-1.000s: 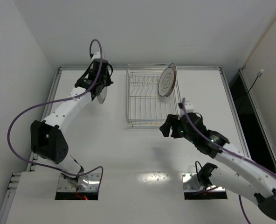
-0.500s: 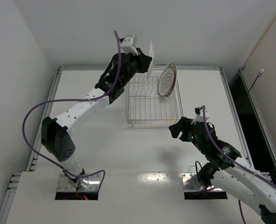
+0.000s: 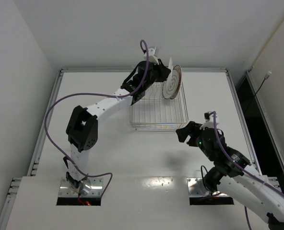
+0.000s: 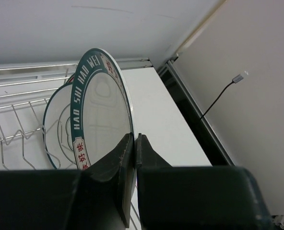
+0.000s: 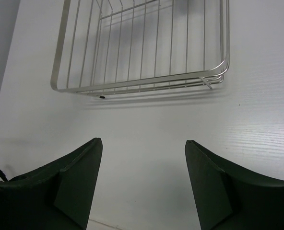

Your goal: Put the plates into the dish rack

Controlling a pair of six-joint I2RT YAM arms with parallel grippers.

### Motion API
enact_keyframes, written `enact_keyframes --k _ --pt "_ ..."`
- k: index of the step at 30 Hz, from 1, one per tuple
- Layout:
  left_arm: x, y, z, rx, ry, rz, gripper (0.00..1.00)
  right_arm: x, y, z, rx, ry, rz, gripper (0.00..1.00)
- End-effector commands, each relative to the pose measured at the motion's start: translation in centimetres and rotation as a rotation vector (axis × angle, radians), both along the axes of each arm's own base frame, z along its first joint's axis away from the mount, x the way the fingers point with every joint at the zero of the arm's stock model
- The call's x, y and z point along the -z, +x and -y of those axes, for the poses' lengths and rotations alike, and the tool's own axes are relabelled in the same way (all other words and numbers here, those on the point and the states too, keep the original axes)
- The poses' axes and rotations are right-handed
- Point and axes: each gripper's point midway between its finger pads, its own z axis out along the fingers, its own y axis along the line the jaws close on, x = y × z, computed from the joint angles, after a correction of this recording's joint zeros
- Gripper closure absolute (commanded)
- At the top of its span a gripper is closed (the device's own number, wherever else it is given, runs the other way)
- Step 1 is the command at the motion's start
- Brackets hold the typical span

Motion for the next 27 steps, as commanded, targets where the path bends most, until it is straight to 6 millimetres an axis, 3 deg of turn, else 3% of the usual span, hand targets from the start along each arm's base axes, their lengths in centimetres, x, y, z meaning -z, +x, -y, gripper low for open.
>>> enact_keyframes --k 1,4,6,23,27 --pt "-6.3 0.2 0.4 -0.009 -0.166 0.121 1.00 0.0 0.6 0.1 0.027 -0.002 0.005 0.33" --pt "-5.0 0.5 0.5 -0.020 -0.164 0.098 1.00 0.1 0.7 0.0 0.023 -0.019 -0.003 0.33" --pt "-2.7 1.0 0.7 -0.030 -0.151 0.065 1.00 0.1 0.7 0.0 0.023 -0.019 -0.003 0.31" --pt "2.7 3.5 -0.3 -0.161 -0.070 0.003 1.00 0.6 0.9 -0.5 0.003 -0.033 -0.018 0.28" --pt "5.3 4.0 0.0 -0.171 -0.042 -0.025 1.00 0.9 1.2 -0.5 0.003 -0.041 -0.030 0.28"
